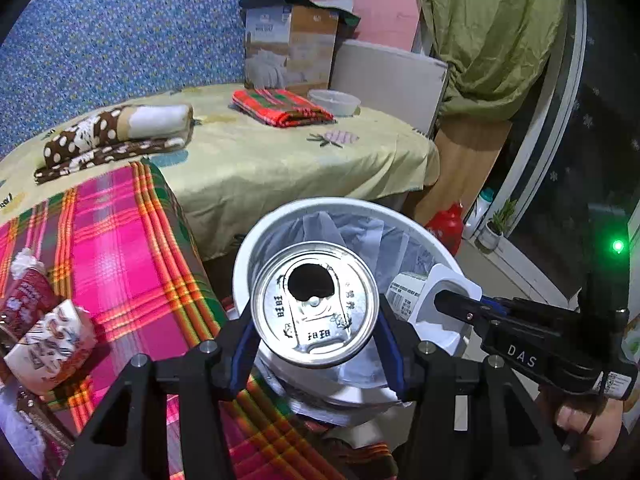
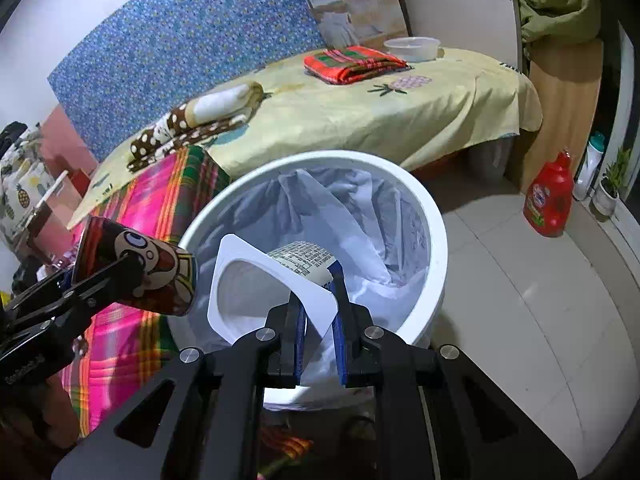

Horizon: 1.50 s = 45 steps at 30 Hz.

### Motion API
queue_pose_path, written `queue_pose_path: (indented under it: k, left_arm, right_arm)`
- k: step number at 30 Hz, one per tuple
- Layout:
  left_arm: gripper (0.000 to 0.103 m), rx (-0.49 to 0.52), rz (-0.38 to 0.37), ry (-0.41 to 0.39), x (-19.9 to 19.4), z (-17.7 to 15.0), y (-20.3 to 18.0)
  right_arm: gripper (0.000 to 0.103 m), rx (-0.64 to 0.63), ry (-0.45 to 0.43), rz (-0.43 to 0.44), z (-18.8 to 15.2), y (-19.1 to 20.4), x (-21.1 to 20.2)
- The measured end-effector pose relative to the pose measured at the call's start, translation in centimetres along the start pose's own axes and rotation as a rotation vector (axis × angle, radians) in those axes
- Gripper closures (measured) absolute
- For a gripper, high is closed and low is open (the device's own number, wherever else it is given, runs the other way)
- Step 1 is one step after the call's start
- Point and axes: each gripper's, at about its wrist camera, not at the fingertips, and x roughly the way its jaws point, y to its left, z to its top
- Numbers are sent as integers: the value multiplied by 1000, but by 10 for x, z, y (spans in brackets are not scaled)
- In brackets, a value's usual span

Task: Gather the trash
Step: 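Carry the can and yogurt cup over the wastebasket and open both tools, then move both tools back over the trash pile on the cloth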

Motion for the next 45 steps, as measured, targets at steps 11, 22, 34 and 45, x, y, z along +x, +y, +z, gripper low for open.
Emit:
queue_pose_path:
  k: [11,22,34,45]
  left_arm:
    - [48,3,-15,61,22,-3,-1]
    - [47,-2,2,30,5,-2,2]
    - [47,-85,60,3,-42,-33,32]
    - [47,-129,133,-48,-86,-58,51]
  right_arm:
    - [86,3,48,-19,-2,-8,8]
    - [69,17,31,-50,-1,-9,0]
    - [69,-6,-7,51,-10,14,-21]
    - [69,-107,-33,179,-20,60,-36]
